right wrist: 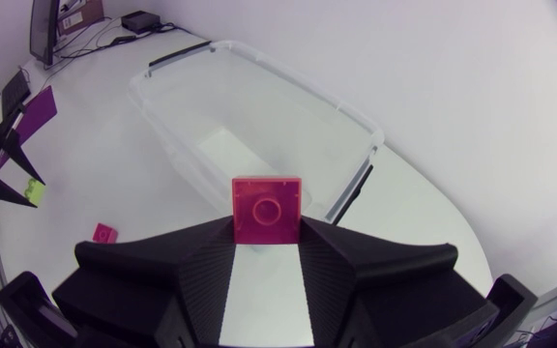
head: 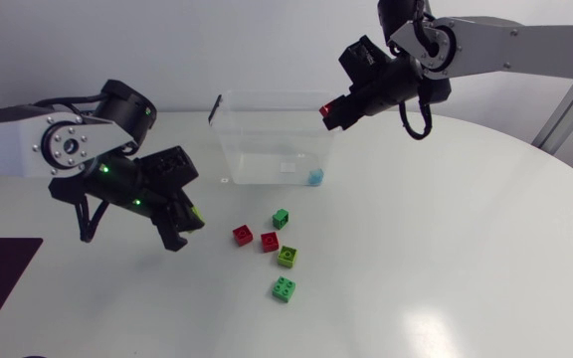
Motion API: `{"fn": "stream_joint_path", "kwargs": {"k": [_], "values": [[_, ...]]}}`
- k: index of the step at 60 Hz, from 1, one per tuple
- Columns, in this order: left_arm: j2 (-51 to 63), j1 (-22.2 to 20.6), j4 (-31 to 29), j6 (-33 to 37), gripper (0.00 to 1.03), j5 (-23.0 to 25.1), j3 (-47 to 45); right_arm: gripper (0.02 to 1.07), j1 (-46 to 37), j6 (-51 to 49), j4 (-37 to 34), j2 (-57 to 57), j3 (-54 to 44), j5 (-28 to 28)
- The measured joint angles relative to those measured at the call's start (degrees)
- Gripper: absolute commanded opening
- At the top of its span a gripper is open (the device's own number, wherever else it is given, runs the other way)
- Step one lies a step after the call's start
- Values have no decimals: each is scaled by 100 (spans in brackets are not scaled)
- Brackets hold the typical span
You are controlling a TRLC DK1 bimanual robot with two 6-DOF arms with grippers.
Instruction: Place the duplo bricks in the container
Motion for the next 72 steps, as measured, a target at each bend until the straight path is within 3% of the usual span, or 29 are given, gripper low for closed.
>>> {"fn": "stream_joint_path", "kwargs": {"k": [20, 24, 35, 37, 53, 72], "values": [[-83, 428, 267, -422, 31, 358, 699, 37, 111, 107, 11, 796, 796, 181], [-81, 428, 352, -522, 31, 358, 798, 45, 111, 107, 11, 968, 962, 221], [127, 428, 649, -802, 31, 402, 1244, 93, 105, 107, -4, 1384, 1399, 345], [197, 428, 708, -872, 31, 404, 1351, 97, 105, 107, -11, 1427, 1445, 367], [994, 396, 1259, -1473, 32, 442, 2365, 100, 107, 107, -28, 1209, 1263, 496], [2109, 144, 1445, -1878, 33, 444, 3294, 100, 498, -33, -46, -601, -437, 472]]}}
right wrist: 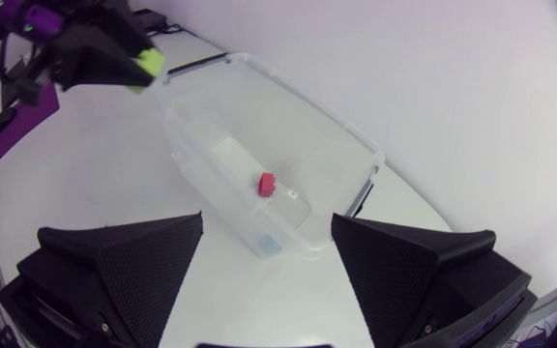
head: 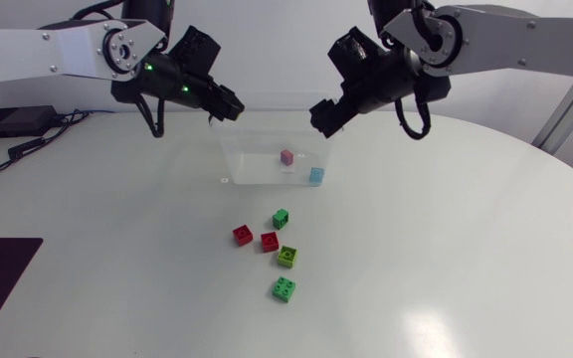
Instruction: Place the duplo bricks in the container
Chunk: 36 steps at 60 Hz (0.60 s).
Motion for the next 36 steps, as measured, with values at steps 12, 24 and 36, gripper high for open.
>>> {"fn": "stream_joint_path", "kwargs": {"k": [12, 24, 36], "values": [[629, -2, 24, -173, 33, -4, 597, 100, 455, -61, -101, -691, -1222, -31], [1147, -4, 26, -271, 33, -98, 1143, 100, 844, -59, -109, -859, -2006, -44], [1609, -2, 46, -398, 35, -293, 1613, 100, 975, -57, 170, -748, -2221, -44]]}}
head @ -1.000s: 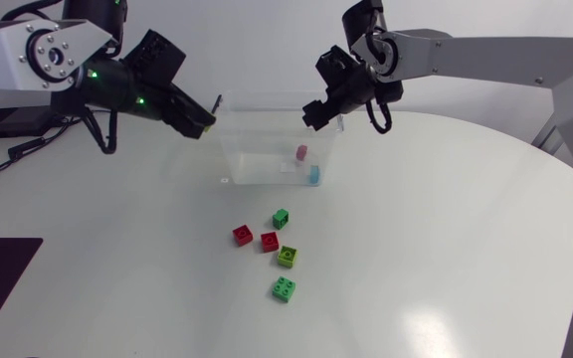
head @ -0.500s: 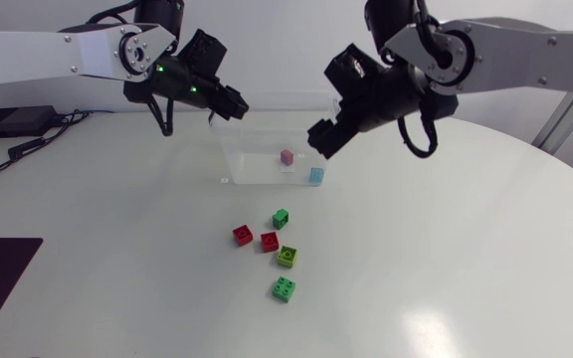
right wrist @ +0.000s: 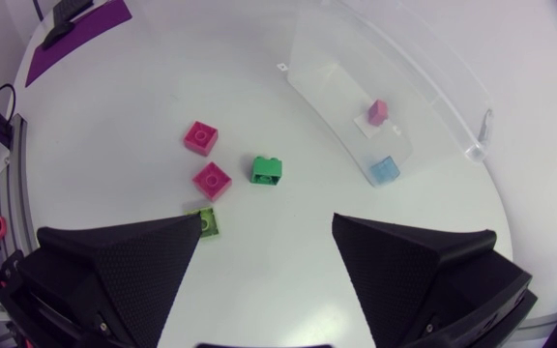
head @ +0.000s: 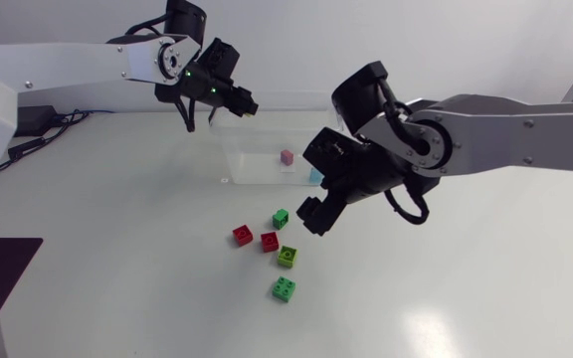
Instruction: Place the duplo bricks in the container
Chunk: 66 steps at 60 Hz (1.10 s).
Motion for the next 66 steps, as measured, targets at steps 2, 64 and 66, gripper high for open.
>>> {"fn": "stream_joint_path", "kwargs": {"k": [2, 64, 66], "values": [[61, 0, -2, -39, 38, -15, 81, 100, 0, 0, 66, 70, 2, 2], [-2546, -2, -699, 208, 98, -162, -1331, 99, 94, 240, 57, 2719, 1700, 199], [-2695, -2, -737, 289, 98, -162, -1519, 99, 85, 243, 33, 2750, 1733, 205]]}}
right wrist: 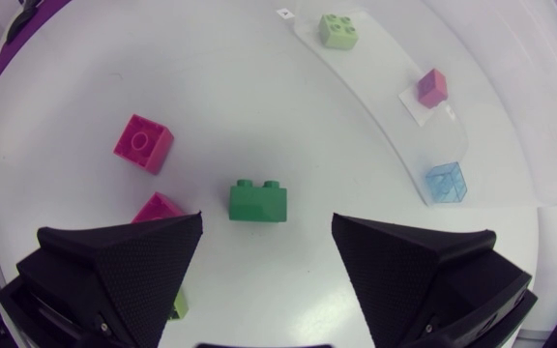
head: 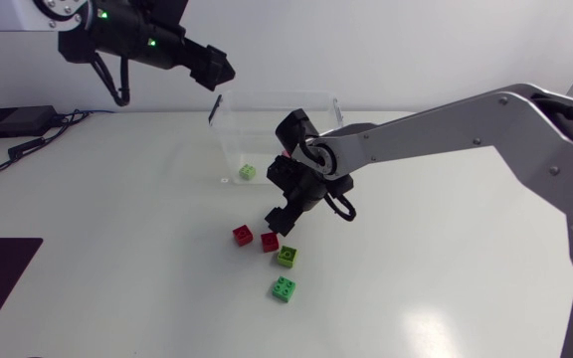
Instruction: Place the duplo bricks in the container
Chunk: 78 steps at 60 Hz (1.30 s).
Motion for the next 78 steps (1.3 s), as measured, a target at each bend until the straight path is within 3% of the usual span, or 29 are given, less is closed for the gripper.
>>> {"fn": "stream_joint_path", "kwargs": {"k": [17, 35, 48, 54, 78], "values": [[-841, -66, -308, 769, 98, -2, -1556, 92, -39, 20, -280, 417, 463, 9], [-999, -181, -420, 1222, 98, -2, -2476, 60, -26, 127, -518, 570, 684, 9], [-999, -225, -474, 1399, 98, -2, -2778, 47, 7, 146, -752, 625, 968, 11], [-999, -225, -479, 1456, 98, -2, -2839, 35, 48, 146, -774, 715, 1047, 11], [-728, -455, -472, 1587, 98, -66, -3123, 34, 109, 146, -800, 487, 748, 11]]}}
